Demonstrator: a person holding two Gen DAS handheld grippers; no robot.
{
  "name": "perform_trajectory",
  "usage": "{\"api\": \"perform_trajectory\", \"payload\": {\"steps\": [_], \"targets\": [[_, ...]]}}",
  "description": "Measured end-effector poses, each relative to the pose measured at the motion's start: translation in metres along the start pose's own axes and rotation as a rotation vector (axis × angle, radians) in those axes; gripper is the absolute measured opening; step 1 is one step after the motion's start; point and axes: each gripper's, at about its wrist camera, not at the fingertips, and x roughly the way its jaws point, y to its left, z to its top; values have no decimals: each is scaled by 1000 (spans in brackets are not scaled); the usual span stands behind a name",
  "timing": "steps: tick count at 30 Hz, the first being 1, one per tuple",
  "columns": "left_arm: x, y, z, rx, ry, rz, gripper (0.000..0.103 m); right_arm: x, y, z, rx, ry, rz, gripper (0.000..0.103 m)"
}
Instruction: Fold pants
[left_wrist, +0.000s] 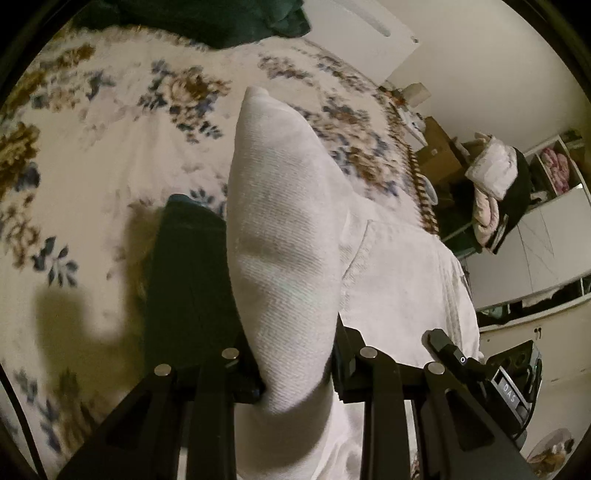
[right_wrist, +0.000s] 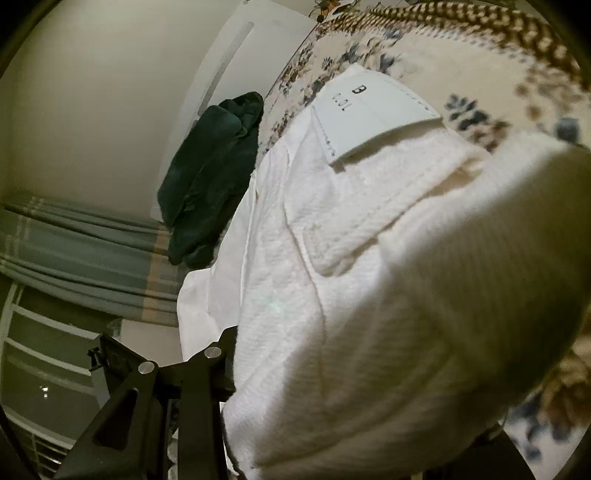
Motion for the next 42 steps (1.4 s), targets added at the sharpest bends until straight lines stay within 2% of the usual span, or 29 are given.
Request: {"api": "perform_trajectory", "payload": {"steps": [2, 4, 6, 7, 10, 11, 12, 13, 14, 15, 17, 21, 23, 25, 29, 33, 42], "targets": [[19, 24, 6, -22, 22, 11, 25, 35, -8, 1, 2, 15, -24, 40], [37, 47, 6, -61, 61, -5, 29, 51, -20, -3, -13, 31, -59, 41], [42, 61, 3, -89, 75, -10, 46, 61, -23, -4, -37, 37, -81, 43], [39, 63, 2, -90, 68, 1, 49, 62, -21, -5, -51, 42, -87, 46], [22, 51, -1, 2, 51, 131, 62, 61, -9, -3, -110, 88, -152, 61], [14, 43, -5, 42, 42, 201, 65, 58, -8, 0, -115, 102, -167, 67], [10, 39, -6, 60, 35, 231, 66, 51, -8, 7, -119, 125, -189, 69], [4, 32, -11, 80, 30, 271, 69, 47, -3, 7, -136, 149, -219, 77], [-2, 23, -17, 102, 29, 323, 83, 39, -1, 5, -160, 155, -256, 94], [-5, 17, -22, 113, 34, 357, 90, 31, 8, 6, -205, 148, -331, 97], [-12, 5, -30, 135, 33, 399, 91, 16, 22, 7, -276, 132, -413, 96], [-33, -33, -52, 202, 12, 499, 91, -17, 66, 4, -445, 55, -648, 100], [-44, -49, -55, 218, -10, 530, 91, -37, 82, 2, -509, 19, -729, 101], [-63, -65, -61, 213, -34, 540, 91, -46, 93, 2, -540, 0, -769, 101], [-99, -95, -69, 207, -74, 553, 91, -88, 122, -3, -569, -7, -793, 101], [-156, -133, -85, 206, -139, 557, 91, -140, 158, -15, -618, -30, -785, 101], [-285, -224, -150, 221, -274, 563, 91, -291, 255, -57, -713, -81, -684, 101]]}}
